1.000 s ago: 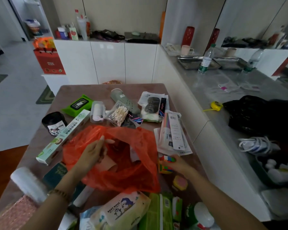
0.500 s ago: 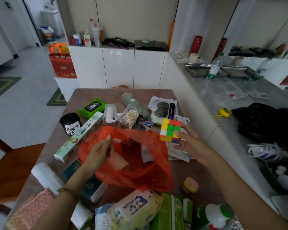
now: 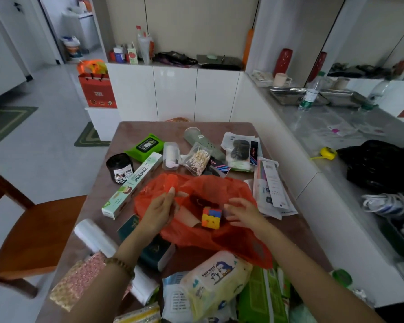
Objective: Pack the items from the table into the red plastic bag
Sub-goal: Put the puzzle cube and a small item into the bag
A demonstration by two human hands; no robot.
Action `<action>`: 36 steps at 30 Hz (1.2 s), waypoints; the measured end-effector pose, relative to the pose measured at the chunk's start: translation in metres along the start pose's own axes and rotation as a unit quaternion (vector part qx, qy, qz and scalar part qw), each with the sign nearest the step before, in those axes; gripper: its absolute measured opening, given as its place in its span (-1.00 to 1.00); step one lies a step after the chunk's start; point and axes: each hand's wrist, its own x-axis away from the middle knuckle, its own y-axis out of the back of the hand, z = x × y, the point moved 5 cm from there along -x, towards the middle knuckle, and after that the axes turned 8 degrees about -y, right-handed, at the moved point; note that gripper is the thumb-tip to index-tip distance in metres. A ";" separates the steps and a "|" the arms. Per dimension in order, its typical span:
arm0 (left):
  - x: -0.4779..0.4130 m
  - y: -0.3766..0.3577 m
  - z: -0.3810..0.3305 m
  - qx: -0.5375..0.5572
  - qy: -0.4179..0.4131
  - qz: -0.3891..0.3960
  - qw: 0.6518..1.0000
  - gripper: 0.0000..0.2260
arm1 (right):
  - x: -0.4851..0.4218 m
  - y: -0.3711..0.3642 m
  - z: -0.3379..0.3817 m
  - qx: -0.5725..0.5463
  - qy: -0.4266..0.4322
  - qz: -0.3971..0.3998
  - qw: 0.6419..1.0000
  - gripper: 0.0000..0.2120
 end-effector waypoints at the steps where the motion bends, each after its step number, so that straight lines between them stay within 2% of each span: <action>1: 0.000 -0.003 0.000 -0.001 0.000 0.007 1.000 -0.62 | 0.009 0.008 0.005 0.009 0.019 0.018 1.000 -0.70; 4: 0.001 -0.014 0.000 0.002 0.000 0.028 1.000 -0.62 | 0.029 0.045 0.013 0.020 0.068 0.026 0.997 -0.87; 7: 0.001 -0.025 0.003 -0.008 0.003 0.045 0.999 -0.62 | 0.033 0.102 -0.001 0.029 0.058 -0.057 0.996 -0.93; 9: 0.000 -0.033 0.006 -0.019 0.007 0.048 0.999 -0.62 | 0.024 0.130 -0.025 0.123 0.022 -0.076 0.989 -0.84; 12: -0.001 -0.044 0.007 -0.019 0.008 0.047 0.999 -0.63 | 0.009 0.144 -0.064 0.307 -0.067 -0.015 0.949 -0.49; 15: -0.003 -0.050 0.008 -0.021 0.009 0.039 0.999 -0.63 | -0.003 0.141 -0.086 0.339 -0.115 0.031 0.933 -0.34; 19: -0.005 -0.056 0.007 -0.028 0.012 0.029 0.999 -0.62 | -0.019 0.143 -0.099 0.390 -0.142 0.027 0.909 -0.28; 23: -0.009 -0.059 0.007 -0.033 0.014 0.019 0.999 -0.61 | -0.031 0.150 -0.104 0.409 -0.103 0.030 0.906 -0.34; 25: -0.010 -0.057 0.008 -0.038 0.016 0.016 0.999 -0.61 | -0.030 0.155 -0.096 0.384 -0.086 0.030 0.919 -0.49; 28: -0.013 -0.054 0.009 -0.043 0.018 0.011 0.999 -0.60 | -0.012 0.157 -0.052 0.288 -0.025 -0.010 0.957 -0.91; 29: -0.014 -0.053 0.009 -0.041 0.017 0.009 0.999 -0.60 | -0.004 0.156 -0.030 0.274 0.026 -0.060 0.959 -0.94; 31: -0.015 -0.048 0.009 -0.036 0.014 0.001 0.999 -0.62 | 0.008 0.148 0.010 0.244 0.120 -0.152 0.950 -0.83; 32: -0.015 -0.045 0.008 -0.035 0.013 -0.007 0.999 -0.63 | 0.010 0.136 0.025 0.199 0.152 -0.150 0.957 -0.76; 34: -0.014 -0.036 0.007 -0.035 0.012 -0.024 0.999 -0.64 | 0.006 0.096 0.042 0.122 0.176 -0.057 0.975 -0.68; 36: -0.012 -0.025 0.008 -0.034 0.009 -0.045 0.998 -0.66 | -0.002 0.045 0.042 0.102 0.138 0.042 0.984 -0.71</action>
